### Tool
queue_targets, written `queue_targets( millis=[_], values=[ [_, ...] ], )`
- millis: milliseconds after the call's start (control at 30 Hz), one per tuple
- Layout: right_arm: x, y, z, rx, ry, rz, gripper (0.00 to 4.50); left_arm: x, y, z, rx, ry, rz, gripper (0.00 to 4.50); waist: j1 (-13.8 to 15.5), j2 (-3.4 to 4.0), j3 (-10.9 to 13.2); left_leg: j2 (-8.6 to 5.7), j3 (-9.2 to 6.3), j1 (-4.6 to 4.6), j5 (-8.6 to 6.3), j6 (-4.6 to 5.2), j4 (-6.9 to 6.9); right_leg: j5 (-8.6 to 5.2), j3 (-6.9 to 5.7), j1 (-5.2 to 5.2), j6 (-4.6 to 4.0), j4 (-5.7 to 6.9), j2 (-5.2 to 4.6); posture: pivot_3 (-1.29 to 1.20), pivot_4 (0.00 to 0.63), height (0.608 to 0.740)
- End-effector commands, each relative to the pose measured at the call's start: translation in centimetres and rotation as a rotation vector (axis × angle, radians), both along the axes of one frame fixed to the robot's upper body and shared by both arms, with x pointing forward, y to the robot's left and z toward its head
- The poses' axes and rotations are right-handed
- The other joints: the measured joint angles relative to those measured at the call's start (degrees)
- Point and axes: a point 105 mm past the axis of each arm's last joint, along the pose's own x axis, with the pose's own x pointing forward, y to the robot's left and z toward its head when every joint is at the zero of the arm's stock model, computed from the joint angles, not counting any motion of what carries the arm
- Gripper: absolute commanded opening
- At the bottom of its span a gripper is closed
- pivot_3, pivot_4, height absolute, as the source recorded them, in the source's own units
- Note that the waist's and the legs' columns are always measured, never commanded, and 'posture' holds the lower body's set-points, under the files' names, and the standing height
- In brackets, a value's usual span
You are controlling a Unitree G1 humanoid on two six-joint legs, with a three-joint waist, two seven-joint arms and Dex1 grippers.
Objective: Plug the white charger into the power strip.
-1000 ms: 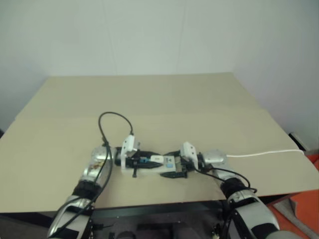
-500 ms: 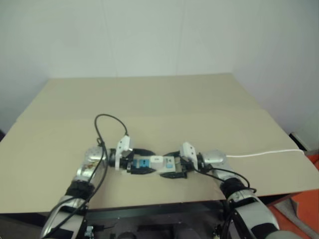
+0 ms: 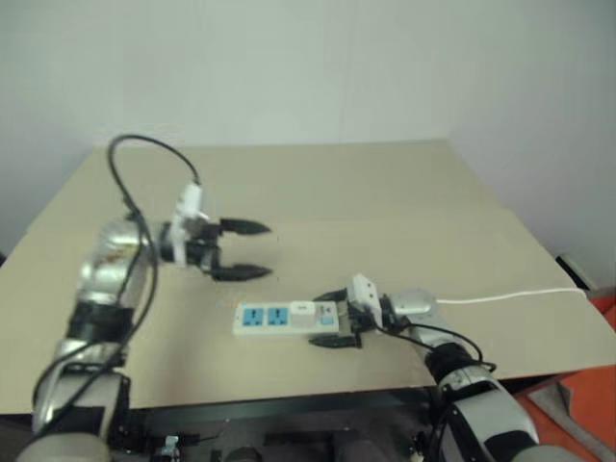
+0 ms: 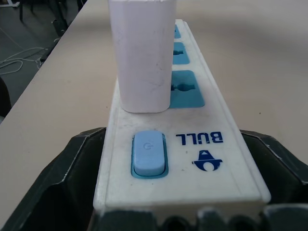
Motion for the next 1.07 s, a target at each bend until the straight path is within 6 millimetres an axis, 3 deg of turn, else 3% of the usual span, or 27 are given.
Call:
queue_targets(
  millis=[33, 167, 333, 567, 733, 1067],
  values=[
    [-0.5, -0.5, -0.6, -0.044, 0.015, 0.000, 4.44, -0.2, 1.2, 1.2, 0.019, -0.052, 0.000, 4.50, 0.19, 0.01, 0.08, 0.00, 0.00, -0.03, 0.00, 0.00, 0.00, 0.00, -0.01, -0.01, 0.00, 0.00, 0.00, 0.00, 0.150, 0.740],
    [0.0, -3.4, 2.3, -0.031, -0.069, -0.063, 4.44, -0.3, 3.2, 0.7, 0.073, -0.042, 0.047, 4.50, 0.78, 0.07, 0.26, 0.00, -0.03, -0.39, 0.00, 0.00, 0.02, 0.00, -0.05, -0.33, 0.00, 0.01, -0.01, 0.00, 0.150, 0.740],
    [-1.6, -9.8, 6.3, -0.073, -0.140, -0.157, 4.44, -1.2, 6.3, -0.5, 0.112, 0.009, 0.139, 4.50, 2.05, 0.33, 0.49, -0.03, 0.03, -1.21, -0.01, 0.02, 0.02, -0.03, -0.07, -1.07, 0.04, -0.09, -0.11, 0.00, 0.150, 0.740],
    [-3.1, -15.7, 8.9, -0.142, -0.153, -0.316, 4.44, -2.7, 9.5, -2.1, 0.171, 0.059, 0.235, 4.50, 2.56, 0.30, 0.57, 0.00, 0.05, -1.43, -0.12, 0.20, -0.01, -0.04, -0.12, -1.20, 0.04, -0.36, -0.13, 0.00, 0.150, 0.740],
    [-3.1, -16.8, 9.9, -0.134, -0.160, -0.364, 4.44, -3.4, 10.1, -2.5, 0.195, 0.082, 0.247, 4.50, 2.73, 0.31, 0.61, 0.00, 0.13, -1.33, -0.12, 0.19, 0.05, 0.00, -0.07, -1.18, 0.06, -0.31, -0.15, 0.00, 0.150, 0.740],
    [-3.4, -16.7, 9.8, -0.128, -0.158, -0.358, 4.44, -3.8, 9.2, -2.9, 0.199, 0.102, 0.229, 4.50, 3.39, 0.31, 0.62, 0.00, 0.15, -1.41, -0.12, 0.19, 0.07, 0.00, -0.08, -1.17, 0.07, -0.36, -0.16, 0.00, 0.150, 0.740]
  ],
)
